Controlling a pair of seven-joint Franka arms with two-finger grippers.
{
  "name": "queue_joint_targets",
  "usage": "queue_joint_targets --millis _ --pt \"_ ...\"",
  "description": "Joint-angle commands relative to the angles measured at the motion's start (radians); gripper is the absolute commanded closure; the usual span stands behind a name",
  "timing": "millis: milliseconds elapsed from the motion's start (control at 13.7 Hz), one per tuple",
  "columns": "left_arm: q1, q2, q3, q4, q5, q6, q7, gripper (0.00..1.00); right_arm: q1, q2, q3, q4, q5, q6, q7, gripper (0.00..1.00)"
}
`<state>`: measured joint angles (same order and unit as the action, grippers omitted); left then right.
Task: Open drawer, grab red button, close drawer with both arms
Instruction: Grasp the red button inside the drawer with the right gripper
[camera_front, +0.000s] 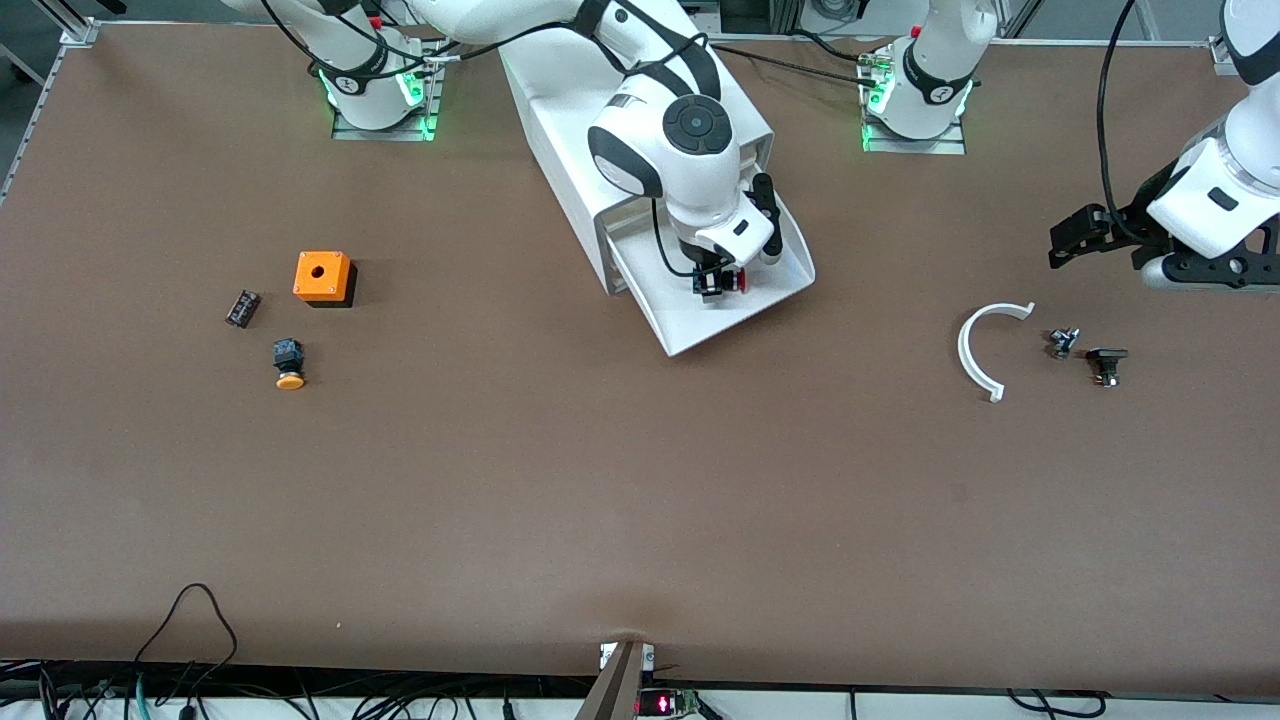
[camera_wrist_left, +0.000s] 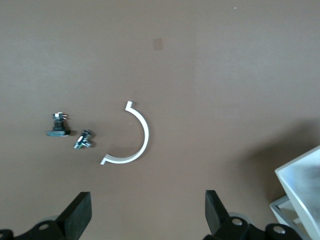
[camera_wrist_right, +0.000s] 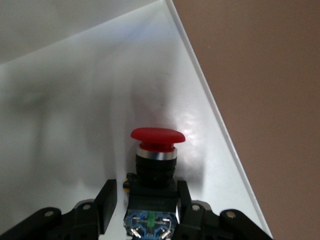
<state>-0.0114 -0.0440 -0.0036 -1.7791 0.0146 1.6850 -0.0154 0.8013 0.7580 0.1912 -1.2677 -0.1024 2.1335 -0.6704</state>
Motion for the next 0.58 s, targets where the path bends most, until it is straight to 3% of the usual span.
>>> queue_joint_targets --millis 0,364,510 --pt "-0.006 0.024 -0.003 0.038 0.042 -0.014 -0.014 0.00 0.010 0.012 -0.016 0.030 -0.022 0.003 0.011 0.56" --pt "-0.009 0.027 -0.004 0.056 0.039 -0.024 -0.015 0.00 0.028 -0.029 -0.068 0.031 -0.020 -0.006 0.014 0.76" --pt "-0.009 0.027 -0.004 0.056 0.039 -0.024 -0.015 0.00 0.051 -0.084 -0.111 0.031 -0.011 -0.035 0.041 0.77"
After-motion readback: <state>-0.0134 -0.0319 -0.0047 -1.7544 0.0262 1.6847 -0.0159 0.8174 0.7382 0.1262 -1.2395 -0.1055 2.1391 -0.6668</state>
